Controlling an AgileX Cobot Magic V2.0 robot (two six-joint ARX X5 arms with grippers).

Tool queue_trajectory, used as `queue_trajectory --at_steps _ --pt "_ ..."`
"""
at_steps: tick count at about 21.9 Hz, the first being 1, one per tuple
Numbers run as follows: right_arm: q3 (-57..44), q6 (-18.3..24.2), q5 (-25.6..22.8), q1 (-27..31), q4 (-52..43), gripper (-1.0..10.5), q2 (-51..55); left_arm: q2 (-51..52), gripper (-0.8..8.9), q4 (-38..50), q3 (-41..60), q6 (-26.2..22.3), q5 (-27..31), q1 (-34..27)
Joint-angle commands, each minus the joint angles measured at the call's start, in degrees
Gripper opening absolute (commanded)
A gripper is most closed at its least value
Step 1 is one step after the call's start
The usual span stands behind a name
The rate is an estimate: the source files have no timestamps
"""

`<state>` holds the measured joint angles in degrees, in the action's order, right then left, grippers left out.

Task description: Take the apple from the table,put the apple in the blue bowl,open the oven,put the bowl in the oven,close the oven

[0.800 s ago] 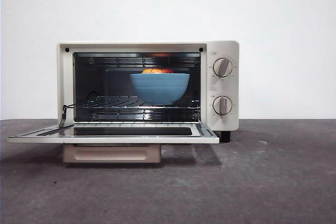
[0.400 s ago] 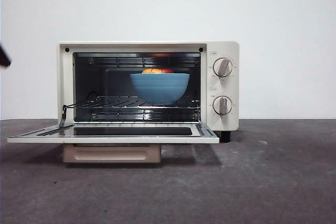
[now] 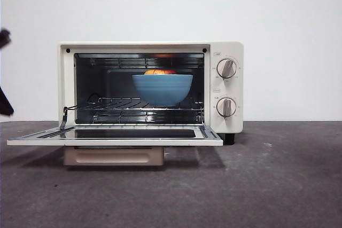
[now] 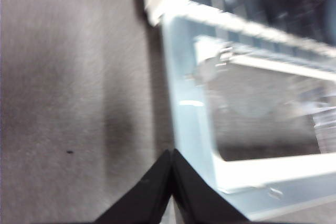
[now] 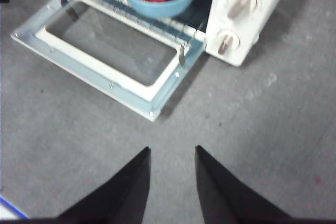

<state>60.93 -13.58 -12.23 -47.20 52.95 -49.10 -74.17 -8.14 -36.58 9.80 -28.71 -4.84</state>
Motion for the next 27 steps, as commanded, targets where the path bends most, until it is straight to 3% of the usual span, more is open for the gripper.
queue_trajectory --at_steps 1,7,13,15,21,27 --pt "-1.9 -1.8 -0.3 -0.5 -0.6 1.4 2.5 -4.3 0.06 2.5 -0.2 -0.1 -0.4 0.0" --pt "-4.9 -4.1 -1.9 -0.5 -0.5 1.4 9.5 -13.3 0.06 8.9 -0.2 0.2 -3.2 0.9" --pt "-4.9 -5.3 -3.3 -0.5 -0.1 1.4 12.5 -17.2 0.06 10.0 -0.2 0.2 -5.0 3.9" --pt "-4.9 -5.5 -3.3 -0.5 0.0 1.4 12.6 -17.2 0.06 11.0 -0.2 0.5 -8.8 4.2" --pt "-4.9 -6.5 -5.9 -0.5 2.5 1.4 12.6 -17.2 0.06 19.5 -0.3 7.9 -22.5 4.0" --pt "-4.9 -7.1 -5.9 -0.5 3.7 1.4 12.6 -17.2 0.06 35.6 -0.3 19.5 -24.9 4.0"
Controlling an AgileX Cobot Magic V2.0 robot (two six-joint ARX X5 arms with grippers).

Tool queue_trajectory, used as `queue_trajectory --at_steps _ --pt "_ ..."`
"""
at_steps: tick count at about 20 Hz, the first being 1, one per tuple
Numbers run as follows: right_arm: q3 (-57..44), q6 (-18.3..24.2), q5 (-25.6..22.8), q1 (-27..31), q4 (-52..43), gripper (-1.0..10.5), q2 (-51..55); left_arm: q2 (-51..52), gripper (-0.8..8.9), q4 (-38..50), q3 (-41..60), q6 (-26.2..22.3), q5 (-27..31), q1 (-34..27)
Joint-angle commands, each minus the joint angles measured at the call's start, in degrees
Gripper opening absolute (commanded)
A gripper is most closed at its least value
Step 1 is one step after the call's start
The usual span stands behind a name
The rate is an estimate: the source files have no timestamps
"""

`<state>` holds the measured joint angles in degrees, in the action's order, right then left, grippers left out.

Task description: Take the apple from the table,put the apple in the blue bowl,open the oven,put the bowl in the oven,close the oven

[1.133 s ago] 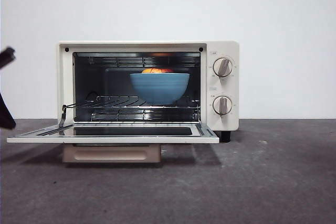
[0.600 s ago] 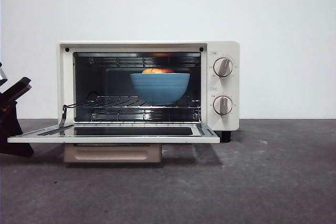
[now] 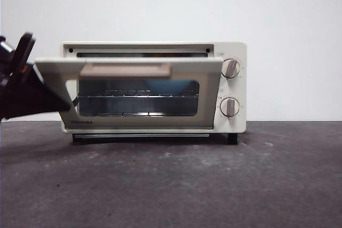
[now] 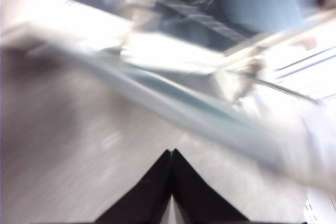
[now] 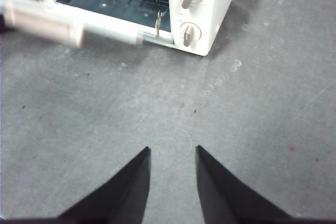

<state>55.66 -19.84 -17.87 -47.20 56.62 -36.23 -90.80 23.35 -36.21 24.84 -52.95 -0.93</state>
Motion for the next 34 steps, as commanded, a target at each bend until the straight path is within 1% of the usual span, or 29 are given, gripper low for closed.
queue_trajectory --at_steps 1,3,4,6,7,10,12,14,16,17,19,21,23,25,28,30,31,33,34 --pt "0.4 -1.2 -0.2 -0.5 0.3 1.4 -0.2 -0.5 0.06 7.6 -0.7 6.2 -0.5 0.1" --pt "0.4 -2.2 -0.2 -0.5 0.6 1.4 -0.2 -0.5 0.06 13.3 -0.8 8.6 1.9 0.1" --pt "0.4 -2.5 -0.2 -0.5 0.6 1.4 -0.2 -0.5 0.06 15.4 -0.9 9.2 4.0 0.1" --pt "0.4 -3.6 -0.2 -0.5 0.6 1.4 -0.2 -0.5 0.06 17.4 -1.0 9.1 8.3 0.1" --pt "0.4 -3.9 -0.2 -0.5 0.6 1.4 -0.2 -0.5 0.06 18.4 -1.1 9.1 9.4 0.1" --pt "0.4 -4.2 -0.2 -0.5 0.6 1.4 -0.2 -0.5 0.06 18.6 -1.6 9.4 9.6 0.1" --pt "0.4 -4.2 -0.2 -0.5 0.7 1.4 -0.2 -0.4 0.06 18.3 -1.6 10.6 7.9 0.1" --pt "0.4 -4.2 -0.1 -0.5 0.7 1.4 -0.2 0.8 0.07 16.3 -1.6 10.6 6.8 0.4" --pt "0.4 -3.8 -0.1 -0.5 0.7 1.4 -0.2 4.0 0.07 11.2 -1.6 8.7 7.1 1.0" --pt "0.4 -3.7 -0.1 -0.5 0.6 1.4 -0.2 6.3 0.07 7.6 -1.6 7.0 7.8 1.3" --pt "0.3 -3.3 -0.1 -0.6 0.1 1.4 -0.2 12.4 0.07 -2.3 -1.6 1.7 12.3 2.5" --pt "-0.4 -2.1 -0.1 -0.8 -2.3 1.4 -0.2 19.9 0.07 -13.6 -1.6 -4.1 17.3 4.5" --pt "-2.4 -1.3 0.1 -1.1 -7.0 1.4 -0.2 27.4 0.07 -22.8 -1.6 -7.9 22.6 7.1" --pt "-6.2 0.2 2.8 -1.5 -13.7 1.4 0.3 34.7 0.07 -29.7 -1.6 -9.3 27.1 9.8" --pt "-13.0 2.3 9.2 -1.5 -24.8 1.4 0.5 43.9 0.07 -37.5 -1.6 -9.6 31.3 13.0" --pt "-17.1 3.0 12.4 -1.5 -32.1 1.4 0.5 49.3 0.07 -42.6 -1.6 -10.2 33.1 14.7" --pt "-19.1 3.1 13.5 -1.5 -35.9 1.4 0.5 51.9 0.07 -45.2 -1.6 -10.9 34.2 15.4" --pt "-21.8 3.5 13.6 -1.5 -41.1 1.2 0.4 55.9 0.07 -49.4 -1.6 -11.2 35.9 16.3" --pt "-22.4 3.7 13.5 -1.5 -42.1 1.1 0.4 57.3 0.07 -50.8 -1.6 -11.5 36.3 16.4"
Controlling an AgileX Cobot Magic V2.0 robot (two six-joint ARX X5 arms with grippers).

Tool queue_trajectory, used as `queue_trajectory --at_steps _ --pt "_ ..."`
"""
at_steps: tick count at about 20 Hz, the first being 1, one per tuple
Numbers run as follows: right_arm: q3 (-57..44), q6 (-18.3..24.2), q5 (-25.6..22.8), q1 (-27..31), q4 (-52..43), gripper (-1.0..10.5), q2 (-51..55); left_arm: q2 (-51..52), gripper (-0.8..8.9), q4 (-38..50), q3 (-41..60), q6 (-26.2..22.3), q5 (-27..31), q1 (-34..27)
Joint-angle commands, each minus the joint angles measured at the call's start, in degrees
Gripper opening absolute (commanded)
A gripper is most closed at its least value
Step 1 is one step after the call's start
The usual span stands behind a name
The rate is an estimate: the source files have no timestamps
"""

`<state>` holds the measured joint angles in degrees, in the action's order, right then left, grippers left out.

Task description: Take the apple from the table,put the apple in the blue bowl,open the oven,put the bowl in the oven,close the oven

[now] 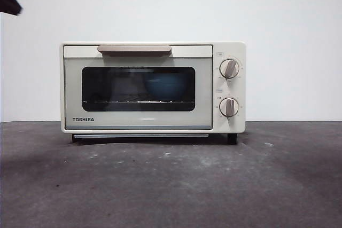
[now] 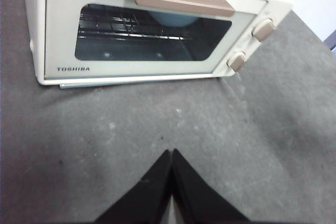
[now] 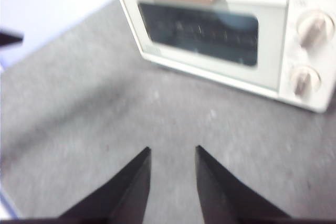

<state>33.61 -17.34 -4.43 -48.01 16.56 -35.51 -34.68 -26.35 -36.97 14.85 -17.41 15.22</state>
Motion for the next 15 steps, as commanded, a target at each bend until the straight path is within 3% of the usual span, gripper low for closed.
queue_trajectory --at_steps 1,4,15 --pt "-0.7 1.4 0.1 -0.7 -2.8 0.9 -0.3 2.6 0.07 -2.8 -0.8 -2.0 0.9 0.3" --pt "-0.7 2.3 -0.1 -0.7 -2.9 0.0 -0.3 4.4 0.07 -4.4 -0.8 -2.0 0.9 0.3" --pt "-0.7 3.0 -11.3 -0.6 -3.0 0.0 -0.3 4.8 0.07 -4.5 -0.8 -1.9 0.9 0.3"
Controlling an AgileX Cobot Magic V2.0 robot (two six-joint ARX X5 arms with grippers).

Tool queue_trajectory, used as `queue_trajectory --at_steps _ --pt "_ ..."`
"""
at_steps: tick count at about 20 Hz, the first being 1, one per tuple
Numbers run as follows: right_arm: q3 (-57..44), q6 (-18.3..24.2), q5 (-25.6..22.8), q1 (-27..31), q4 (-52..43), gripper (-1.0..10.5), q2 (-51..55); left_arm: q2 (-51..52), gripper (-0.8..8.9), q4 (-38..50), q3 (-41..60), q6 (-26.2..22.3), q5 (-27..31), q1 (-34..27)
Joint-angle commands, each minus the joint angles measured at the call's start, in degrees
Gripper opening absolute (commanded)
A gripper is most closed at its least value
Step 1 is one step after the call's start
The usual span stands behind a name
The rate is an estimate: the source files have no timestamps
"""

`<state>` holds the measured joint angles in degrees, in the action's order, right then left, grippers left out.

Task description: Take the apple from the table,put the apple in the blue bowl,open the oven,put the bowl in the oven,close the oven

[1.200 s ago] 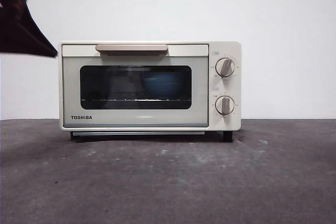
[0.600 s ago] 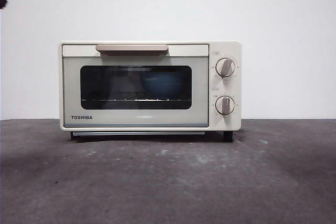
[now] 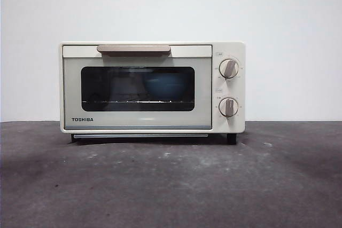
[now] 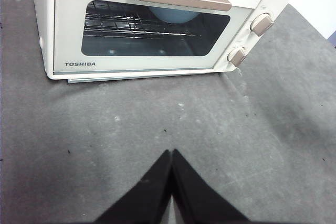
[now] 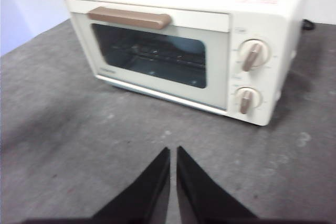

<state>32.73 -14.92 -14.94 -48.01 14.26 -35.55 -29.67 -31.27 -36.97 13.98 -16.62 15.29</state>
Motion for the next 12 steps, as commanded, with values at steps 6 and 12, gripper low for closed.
queue_trajectory --at_steps 6,12 --pt "0.2 0.6 -2.0 -0.6 -1.0 0.0 1.0 -0.2 0.07 0.6 -0.8 -1.1 0.1 0.2" --pt "0.2 0.6 -2.1 -0.6 -1.0 0.0 1.4 -0.2 0.07 0.6 -0.8 -1.1 0.1 0.2"
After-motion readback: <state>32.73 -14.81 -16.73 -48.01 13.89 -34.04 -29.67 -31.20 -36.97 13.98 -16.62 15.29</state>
